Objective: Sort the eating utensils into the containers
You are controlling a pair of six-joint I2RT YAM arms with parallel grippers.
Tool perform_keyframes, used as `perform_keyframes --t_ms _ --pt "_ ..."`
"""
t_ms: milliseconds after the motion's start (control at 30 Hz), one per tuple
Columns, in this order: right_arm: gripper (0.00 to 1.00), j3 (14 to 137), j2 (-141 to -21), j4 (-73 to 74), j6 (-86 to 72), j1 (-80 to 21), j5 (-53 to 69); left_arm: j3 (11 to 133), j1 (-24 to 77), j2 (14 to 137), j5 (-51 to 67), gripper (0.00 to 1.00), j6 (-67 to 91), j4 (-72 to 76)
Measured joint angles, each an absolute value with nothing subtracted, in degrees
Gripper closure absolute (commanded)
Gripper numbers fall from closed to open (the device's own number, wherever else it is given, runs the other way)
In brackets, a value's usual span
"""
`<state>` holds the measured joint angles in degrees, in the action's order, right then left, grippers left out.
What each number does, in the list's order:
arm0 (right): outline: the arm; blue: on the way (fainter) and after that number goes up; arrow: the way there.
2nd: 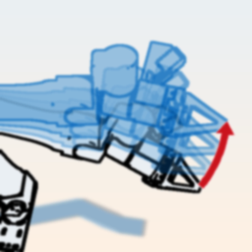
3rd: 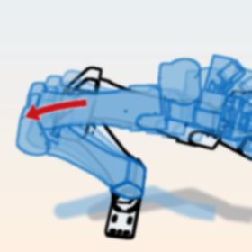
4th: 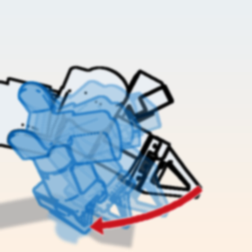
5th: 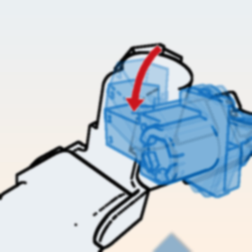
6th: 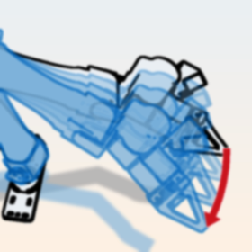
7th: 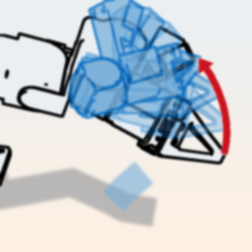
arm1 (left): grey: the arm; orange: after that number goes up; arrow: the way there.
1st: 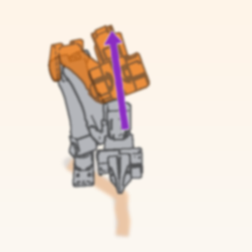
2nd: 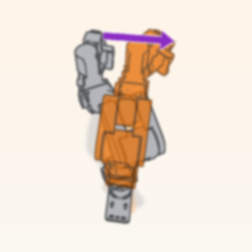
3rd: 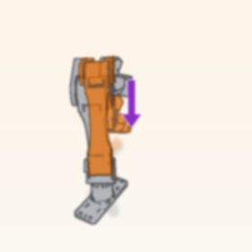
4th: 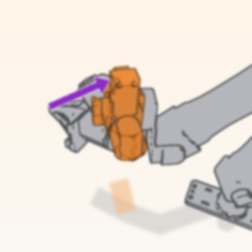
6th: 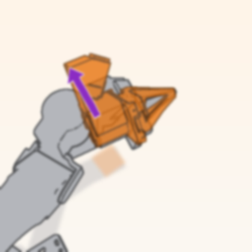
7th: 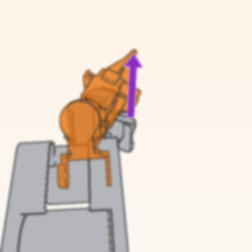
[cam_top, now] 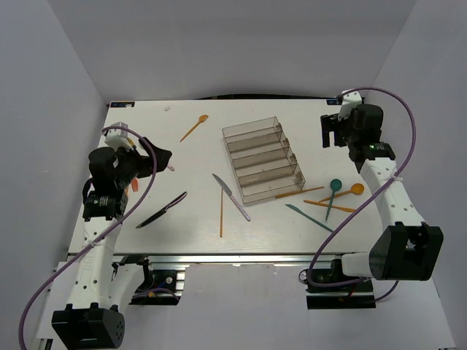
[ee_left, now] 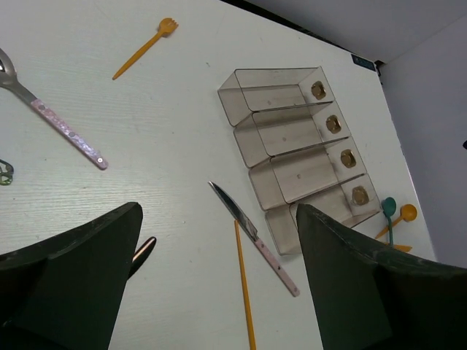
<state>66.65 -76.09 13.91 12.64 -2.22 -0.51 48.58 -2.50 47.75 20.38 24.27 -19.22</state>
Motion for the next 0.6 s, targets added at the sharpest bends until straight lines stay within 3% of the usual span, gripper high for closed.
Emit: perform_keyframes --t_ms 167,433,600 --pt "0.11 65.2 -73.6 19.8 26.2 -2.9 14.4 48.0 -2.5 47.7 22.5 0.02 24.8 -18.7" --pt "0.11 57.5 -69.9 44.1 58.0 -14.8 38.7 41.1 -2.5 44.2 24.8 0.02 26.5 -18.7" --pt "0.18 54.2 -68.7 46.1 60.1 -18.0 40.7 39.6 -2.5 42.1 25.6 0.02 27.3 -19.8"
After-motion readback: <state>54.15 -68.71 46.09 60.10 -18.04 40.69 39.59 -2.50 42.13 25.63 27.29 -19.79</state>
